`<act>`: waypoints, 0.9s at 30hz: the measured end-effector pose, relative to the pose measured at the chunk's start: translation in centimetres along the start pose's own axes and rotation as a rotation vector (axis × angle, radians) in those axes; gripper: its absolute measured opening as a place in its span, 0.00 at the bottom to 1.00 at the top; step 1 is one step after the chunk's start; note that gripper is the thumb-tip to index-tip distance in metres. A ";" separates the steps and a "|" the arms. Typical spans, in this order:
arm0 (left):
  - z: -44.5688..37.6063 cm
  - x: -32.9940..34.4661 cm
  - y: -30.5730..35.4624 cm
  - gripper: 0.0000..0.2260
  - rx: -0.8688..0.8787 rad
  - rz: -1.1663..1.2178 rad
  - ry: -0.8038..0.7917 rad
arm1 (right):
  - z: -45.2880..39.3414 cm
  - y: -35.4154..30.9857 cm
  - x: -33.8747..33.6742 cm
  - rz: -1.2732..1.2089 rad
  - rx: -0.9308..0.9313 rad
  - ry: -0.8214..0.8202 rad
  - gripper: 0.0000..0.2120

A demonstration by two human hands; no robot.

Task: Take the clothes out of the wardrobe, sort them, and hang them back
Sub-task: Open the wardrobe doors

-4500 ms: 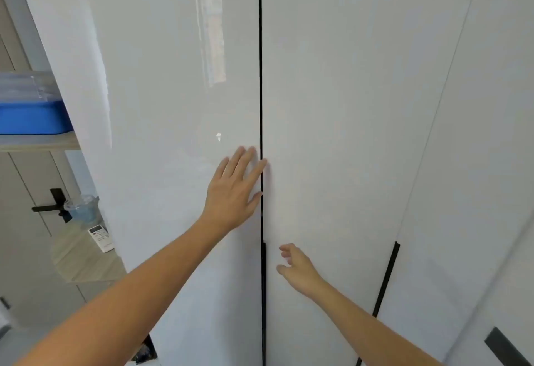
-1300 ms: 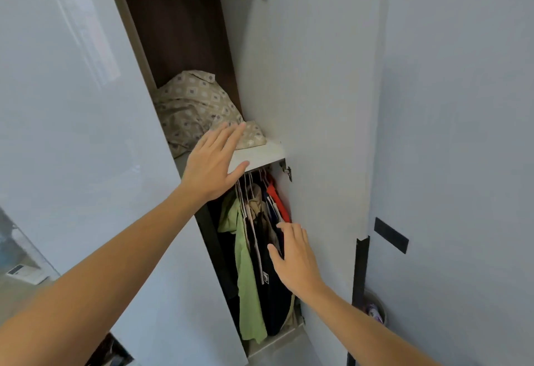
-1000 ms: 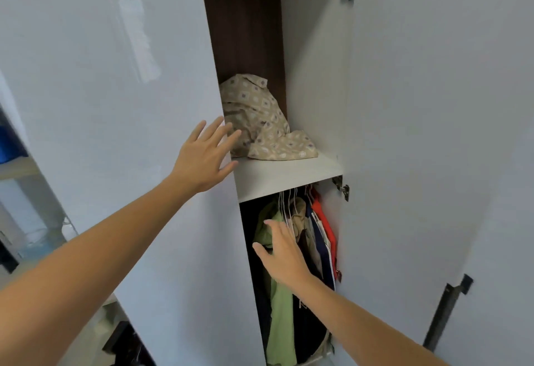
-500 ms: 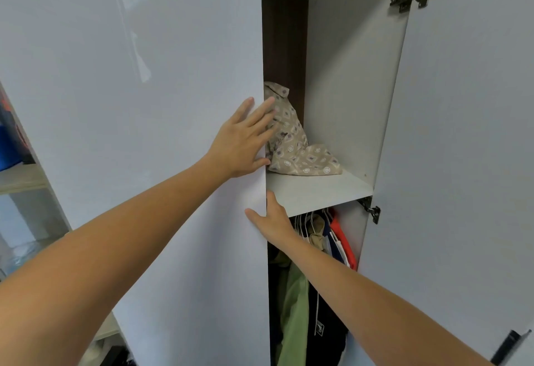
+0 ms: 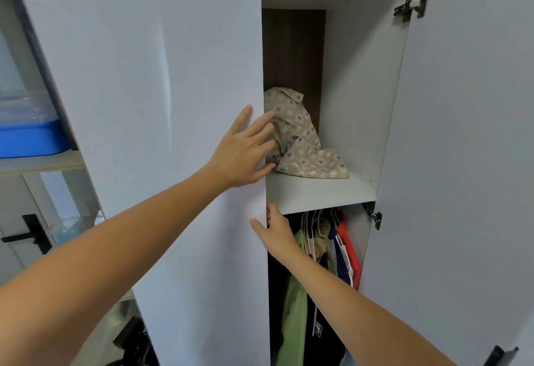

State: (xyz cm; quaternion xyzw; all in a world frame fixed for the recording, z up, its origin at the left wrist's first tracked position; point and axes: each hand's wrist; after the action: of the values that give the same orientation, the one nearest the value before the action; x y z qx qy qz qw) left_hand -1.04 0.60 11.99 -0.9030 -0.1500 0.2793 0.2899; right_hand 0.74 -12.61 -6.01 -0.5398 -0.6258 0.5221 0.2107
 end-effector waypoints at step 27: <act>16.0 -24.7 -3.9 0.16 -0.228 -0.072 0.029 | 20.9 -11.3 10.0 0.448 -0.458 -0.100 0.29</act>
State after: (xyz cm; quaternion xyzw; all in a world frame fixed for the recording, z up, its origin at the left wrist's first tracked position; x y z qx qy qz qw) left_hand -30.70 -0.04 13.86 -0.9281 -0.2088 0.2368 0.1973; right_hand -25.03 -11.11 -6.68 -0.6712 -0.6022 0.4270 -0.0671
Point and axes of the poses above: each hand's wrist, its own z-axis away from the middle knuckle, its own x-axis out of the palm, y = z × x, and after that the axes turned 9 degrees about -x, right-handed
